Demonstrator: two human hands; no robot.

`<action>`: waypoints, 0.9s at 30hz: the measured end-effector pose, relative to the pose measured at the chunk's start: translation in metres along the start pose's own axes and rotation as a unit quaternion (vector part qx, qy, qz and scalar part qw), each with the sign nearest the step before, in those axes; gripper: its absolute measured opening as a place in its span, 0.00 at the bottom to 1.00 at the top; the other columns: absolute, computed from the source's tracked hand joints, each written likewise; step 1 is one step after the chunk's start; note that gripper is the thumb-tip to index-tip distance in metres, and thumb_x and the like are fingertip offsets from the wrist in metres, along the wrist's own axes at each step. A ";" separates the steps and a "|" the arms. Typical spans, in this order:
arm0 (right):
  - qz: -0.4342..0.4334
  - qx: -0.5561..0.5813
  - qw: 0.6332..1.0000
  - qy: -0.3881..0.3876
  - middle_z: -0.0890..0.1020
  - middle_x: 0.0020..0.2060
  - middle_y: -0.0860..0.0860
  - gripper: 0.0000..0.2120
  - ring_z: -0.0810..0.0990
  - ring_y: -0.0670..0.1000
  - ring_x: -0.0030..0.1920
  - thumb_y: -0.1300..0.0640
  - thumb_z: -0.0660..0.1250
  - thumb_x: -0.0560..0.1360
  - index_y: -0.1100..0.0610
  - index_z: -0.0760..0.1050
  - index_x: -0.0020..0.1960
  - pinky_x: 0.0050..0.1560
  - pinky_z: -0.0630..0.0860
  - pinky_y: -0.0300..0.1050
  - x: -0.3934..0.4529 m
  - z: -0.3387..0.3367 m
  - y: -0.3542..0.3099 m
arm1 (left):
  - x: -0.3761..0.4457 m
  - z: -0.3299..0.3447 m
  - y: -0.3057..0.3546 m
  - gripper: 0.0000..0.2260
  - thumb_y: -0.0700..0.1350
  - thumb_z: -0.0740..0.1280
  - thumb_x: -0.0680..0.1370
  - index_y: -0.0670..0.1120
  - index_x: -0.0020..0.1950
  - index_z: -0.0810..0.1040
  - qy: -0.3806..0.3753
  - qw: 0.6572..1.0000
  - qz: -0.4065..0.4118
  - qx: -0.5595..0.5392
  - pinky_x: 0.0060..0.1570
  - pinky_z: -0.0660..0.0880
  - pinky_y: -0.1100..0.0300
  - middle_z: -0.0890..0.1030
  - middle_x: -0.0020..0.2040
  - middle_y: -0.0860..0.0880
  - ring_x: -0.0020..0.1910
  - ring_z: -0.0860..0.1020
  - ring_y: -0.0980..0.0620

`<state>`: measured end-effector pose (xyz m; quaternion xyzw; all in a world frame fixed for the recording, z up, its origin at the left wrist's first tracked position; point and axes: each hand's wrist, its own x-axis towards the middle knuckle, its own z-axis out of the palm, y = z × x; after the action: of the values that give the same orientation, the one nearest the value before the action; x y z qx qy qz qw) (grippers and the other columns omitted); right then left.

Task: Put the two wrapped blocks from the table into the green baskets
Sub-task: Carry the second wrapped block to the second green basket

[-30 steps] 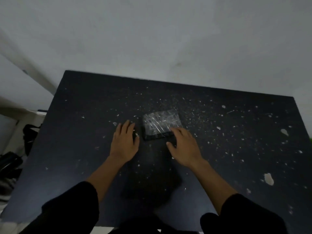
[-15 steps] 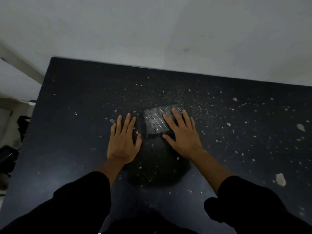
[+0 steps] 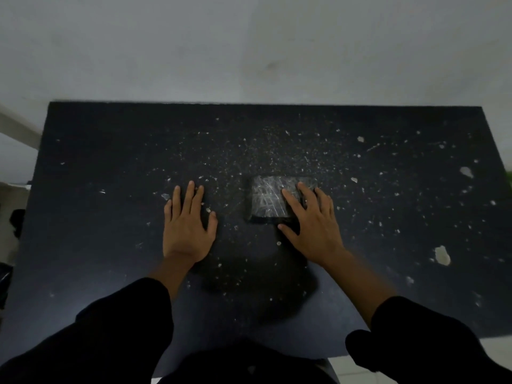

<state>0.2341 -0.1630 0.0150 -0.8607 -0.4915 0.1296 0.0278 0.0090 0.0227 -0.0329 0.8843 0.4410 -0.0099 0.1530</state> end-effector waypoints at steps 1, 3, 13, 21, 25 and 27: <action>-0.006 -0.004 1.000 0.003 0.56 0.79 0.56 0.40 0.53 0.65 0.77 0.36 0.66 0.74 0.45 0.54 0.80 0.76 0.52 0.66 0.000 -0.001 0.002 | 0.000 0.000 0.001 0.30 0.60 0.50 0.81 0.49 0.80 0.51 0.002 1.000 -0.001 0.001 0.77 0.45 0.46 0.50 0.81 0.50 0.80 0.43 0.47; -0.024 -0.014 1.000 0.011 0.54 0.80 0.56 0.42 0.51 0.63 0.78 0.34 0.65 0.73 0.45 0.52 0.81 0.76 0.48 0.65 0.004 -0.003 0.007 | 0.000 0.000 0.002 0.30 0.60 0.49 0.81 0.49 0.80 0.51 0.004 1.000 -0.004 0.004 0.77 0.45 0.47 0.50 0.81 0.50 0.80 0.43 0.47; -0.068 -0.049 0.996 -0.038 0.54 0.80 0.54 0.41 0.50 0.62 0.79 0.34 0.65 0.75 0.43 0.49 0.81 0.75 0.55 0.61 0.015 -0.011 0.019 | -0.001 0.000 0.002 0.30 0.61 0.49 0.81 0.49 0.80 0.52 0.006 1.000 -0.007 0.005 0.77 0.43 0.48 0.49 0.81 0.50 0.80 0.42 0.48; -0.127 -0.015 0.990 -0.063 0.69 0.75 0.47 0.36 0.66 0.54 0.74 0.27 0.58 0.72 0.40 0.62 0.76 0.65 0.72 0.55 0.027 -0.057 0.026 | -0.001 -0.001 0.002 0.30 0.61 0.48 0.80 0.49 0.80 0.52 0.007 1.000 -0.006 0.003 0.77 0.46 0.46 0.50 0.81 0.49 0.80 0.43 0.48; -0.147 0.032 0.988 -0.038 0.84 0.57 0.44 0.32 0.81 0.48 0.51 0.26 0.55 0.72 0.40 0.70 0.70 0.46 0.75 0.44 0.037 -0.077 0.026 | -0.001 -0.002 0.003 0.30 0.60 0.49 0.80 0.49 0.80 0.53 0.008 1.000 -0.005 -0.005 0.77 0.46 0.46 0.51 0.81 0.49 0.80 0.43 0.47; -0.144 0.049 0.986 -0.068 0.85 0.50 0.45 0.32 0.78 0.47 0.41 0.26 0.53 0.73 0.41 0.71 0.70 0.41 0.71 0.42 0.043 -0.080 0.025 | -0.001 -0.002 0.003 0.30 0.61 0.49 0.80 0.49 0.80 0.53 0.007 1.000 -0.006 -0.005 0.77 0.46 0.46 0.51 0.81 0.49 0.80 0.43 0.48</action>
<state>0.2960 -0.1333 0.0790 -0.7681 -0.6038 0.2060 0.0545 0.0106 0.0204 -0.0304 0.8809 0.4474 -0.0030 0.1544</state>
